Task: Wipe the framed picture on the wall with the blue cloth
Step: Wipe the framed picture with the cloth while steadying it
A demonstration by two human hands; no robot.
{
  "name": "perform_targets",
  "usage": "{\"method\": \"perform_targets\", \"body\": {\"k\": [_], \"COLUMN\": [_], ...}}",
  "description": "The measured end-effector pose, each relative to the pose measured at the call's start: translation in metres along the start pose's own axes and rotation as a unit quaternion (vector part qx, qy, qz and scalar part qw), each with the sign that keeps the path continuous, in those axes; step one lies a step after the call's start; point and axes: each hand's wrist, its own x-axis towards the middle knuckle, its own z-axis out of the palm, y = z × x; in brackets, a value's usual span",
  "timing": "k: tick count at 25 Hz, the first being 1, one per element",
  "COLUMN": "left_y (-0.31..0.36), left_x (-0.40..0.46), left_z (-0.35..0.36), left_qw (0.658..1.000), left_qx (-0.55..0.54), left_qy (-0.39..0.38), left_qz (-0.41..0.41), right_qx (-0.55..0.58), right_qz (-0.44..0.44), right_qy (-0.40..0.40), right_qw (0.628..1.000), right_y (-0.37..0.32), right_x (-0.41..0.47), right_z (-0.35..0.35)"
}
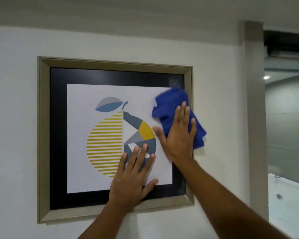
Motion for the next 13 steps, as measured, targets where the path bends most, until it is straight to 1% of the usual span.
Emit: {"method": "perform_targets", "body": {"k": [1,3,5,7,9,11,13], "left_y": [0.000,-0.001,0.000,0.000,-0.002,0.000,0.004], "left_x": [0.001,0.001,0.000,-0.001,-0.001,0.001,0.000], "left_z": [0.000,0.003,0.006,0.005,0.002,0.000,-0.003], "left_qw": [1.000,1.000,1.000,1.000,1.000,1.000,1.000], "left_qx": [-0.002,-0.004,-0.002,-0.009,-0.014,-0.010,-0.014], "left_qy": [-0.001,0.000,0.008,0.003,0.001,-0.002,-0.005], "left_qz": [0.000,0.003,0.008,0.007,0.005,0.008,-0.003], "right_qx": [0.006,0.019,0.031,0.037,0.038,0.011,0.025], "right_qz": [0.007,0.010,-0.005,-0.011,-0.001,0.002,-0.019], "right_qy": [0.017,0.035,0.040,0.023,-0.017,-0.060,-0.081], "right_qw": [1.000,0.999,0.999,0.999,0.999,0.998,0.996], "right_y": [-0.009,-0.022,-0.022,-0.014,-0.002,0.015,0.028], "right_x": [0.034,0.069,0.061,0.015,-0.055,-0.124,-0.158], "right_z": [-0.007,-0.013,-0.013,-0.004,0.012,0.019,0.016]}}
